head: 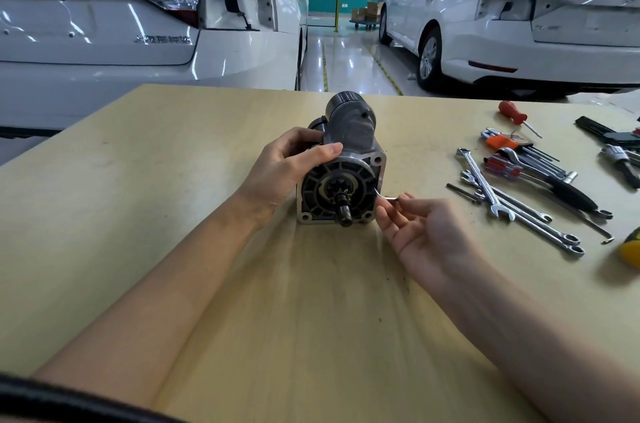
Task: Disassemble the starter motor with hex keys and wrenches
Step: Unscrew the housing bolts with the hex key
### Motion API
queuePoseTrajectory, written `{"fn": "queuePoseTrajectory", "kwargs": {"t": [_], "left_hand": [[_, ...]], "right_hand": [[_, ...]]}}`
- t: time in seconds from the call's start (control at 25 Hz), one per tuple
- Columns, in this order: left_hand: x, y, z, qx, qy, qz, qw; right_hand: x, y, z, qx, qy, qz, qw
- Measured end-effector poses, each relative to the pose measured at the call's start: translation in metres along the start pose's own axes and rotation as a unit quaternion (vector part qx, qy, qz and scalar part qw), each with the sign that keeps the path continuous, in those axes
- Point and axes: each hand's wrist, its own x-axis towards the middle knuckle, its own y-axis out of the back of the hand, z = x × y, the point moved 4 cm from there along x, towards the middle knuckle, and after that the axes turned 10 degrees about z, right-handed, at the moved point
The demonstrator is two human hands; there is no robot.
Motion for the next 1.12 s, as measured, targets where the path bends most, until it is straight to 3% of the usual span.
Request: {"fn": "queuePoseTrajectory", "kwargs": {"t": [0.36,0.56,0.72,0.76,0.8,0.92,0.96,1.04,1.12], "left_hand": [[0.000,0.000,-0.002,-0.002,0.000,0.001,1.000],[0.002,0.002,-0.002,-0.004,0.004,-0.001,1.000],[0.001,0.002,-0.002,0.004,0.001,0.002,1.000],[0.001,0.002,-0.002,0.006,0.000,0.002,1.000],[0.001,0.002,-0.001,0.009,0.000,0.001,1.000],[0.001,0.002,-0.001,0.035,-0.006,-0.001,0.999],[0.001,0.002,-0.001,0.042,-0.003,-0.002,0.999],[0.002,0.004,-0.003,0.014,0.035,-0.003,0.999],[0.003,0.008,-0.004,-0.054,0.086,-0.008,0.995]], "right_hand": [[-0.002,-0.001,0.000,0.031,0.000,-0.015,0.999],[-0.006,-0.001,-0.005,-0.033,0.100,-0.062,0.993],[-0.008,-0.002,-0.013,-0.138,0.208,-0.066,0.966],[-0.009,-0.004,-0.016,-0.194,0.266,-0.069,0.942],[-0.012,-0.007,-0.020,-0.271,0.351,-0.068,0.894],[-0.022,-0.019,-0.017,-0.444,0.599,-0.088,0.661],[-0.024,-0.021,-0.015,-0.455,0.642,-0.098,0.608],[-0.027,-0.023,-0.014,-0.463,0.691,-0.122,0.542],[-0.029,-0.023,-0.016,-0.475,0.709,-0.149,0.499]]}}
